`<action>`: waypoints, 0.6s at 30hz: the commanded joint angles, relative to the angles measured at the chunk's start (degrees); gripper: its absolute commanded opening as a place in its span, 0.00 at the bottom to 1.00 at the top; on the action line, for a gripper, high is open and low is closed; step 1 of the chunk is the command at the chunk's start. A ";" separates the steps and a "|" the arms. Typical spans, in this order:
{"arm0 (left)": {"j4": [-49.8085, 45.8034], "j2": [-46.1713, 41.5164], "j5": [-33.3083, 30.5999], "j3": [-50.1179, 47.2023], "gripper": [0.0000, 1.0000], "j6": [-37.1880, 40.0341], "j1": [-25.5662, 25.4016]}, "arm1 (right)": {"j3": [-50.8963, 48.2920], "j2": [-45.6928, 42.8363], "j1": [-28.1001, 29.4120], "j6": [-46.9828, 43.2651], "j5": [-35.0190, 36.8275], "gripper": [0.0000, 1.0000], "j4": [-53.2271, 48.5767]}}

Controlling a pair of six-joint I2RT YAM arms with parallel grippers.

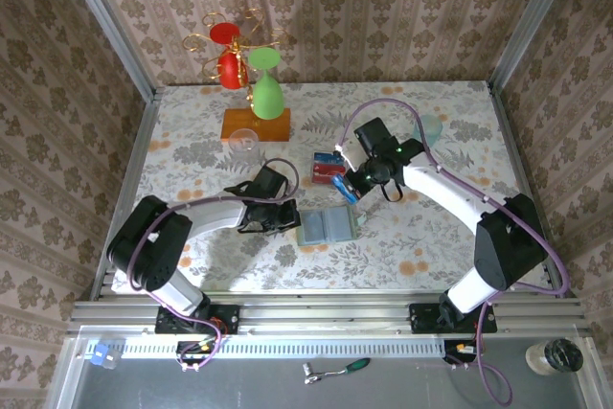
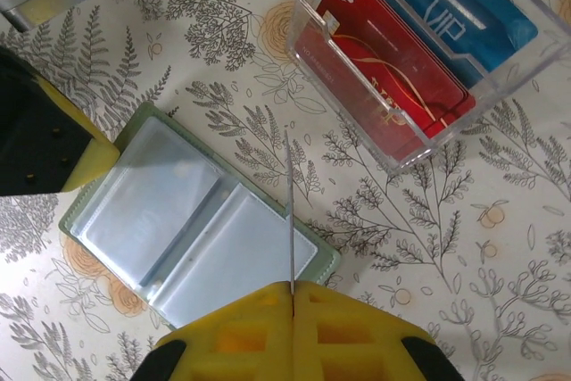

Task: Take the credit cards out of the card holder

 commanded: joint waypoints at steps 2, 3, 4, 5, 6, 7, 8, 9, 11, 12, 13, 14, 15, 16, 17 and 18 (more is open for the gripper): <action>0.97 1.22 1.16 -0.41 0.03 1.53 1.05 | 3.22 1.62 0.35 -6.99 1.59 0.00 -2.75; 0.99 1.17 1.13 -0.42 0.03 1.73 1.22 | 3.65 1.95 0.34 -8.02 1.91 0.00 -2.82; 1.07 1.23 1.24 -0.51 0.03 1.83 1.43 | 4.28 2.25 0.34 -9.11 2.20 0.00 -2.88; 1.17 1.27 1.48 -0.51 0.03 1.92 1.65 | 4.95 2.96 0.36 -10.28 2.39 0.00 -3.18; 1.34 1.41 1.74 -0.53 0.03 2.09 1.89 | 5.97 3.78 0.34 -11.36 2.63 0.00 -3.62; 1.67 1.51 1.90 -0.62 0.03 2.06 2.06 | 7.15 4.86 0.18 -12.54 2.76 0.00 -4.32; 1.93 1.67 2.10 -0.61 0.03 2.13 2.16 | 8.30 5.66 0.10 -13.59 2.95 0.00 -4.98; 2.18 1.88 2.27 -0.52 0.03 2.13 2.32 | 9.71 6.89 -0.07 -14.67 3.31 0.00 -5.67; 2.57 2.24 2.69 -0.42 0.03 2.15 2.51 | 12.54 9.11 -0.44 -17.02 3.46 0.00 -7.41; 2.73 2.40 2.89 -0.34 0.03 2.10 2.51 | 14.08 10.24 -0.62 -18.02 3.55 0.00 -8.24; 2.75 2.50 2.98 -0.27 0.03 2.10 2.60 | 15.77 11.53 -0.75 -19.41 3.55 0.00 -9.15; 2.85 2.51 3.07 -0.24 0.03 2.03 2.60 | 17.27 12.67 -0.85 -20.56 3.55 0.00 -10.03; 2.80 2.43 3.18 -0.16 0.03 2.05 2.60 | 18.80 13.76 -0.97 -21.79 3.53 0.00 -11.05; 2.67 2.21 3.26 -0.09 0.04 1.93 2.60 | 20.64 15.10 -1.13 -22.68 3.77 0.00 -11.91; 2.58 1.90 3.18 -0.16 0.04 2.01 2.68 | 22.24 16.20 -1.24 -23.48 3.88 0.00 -12.68; 2.38 1.50 3.15 -0.14 0.04 1.93 2.69 | 24.25 17.41 -1.41 -24.36 3.98 0.00 -13.78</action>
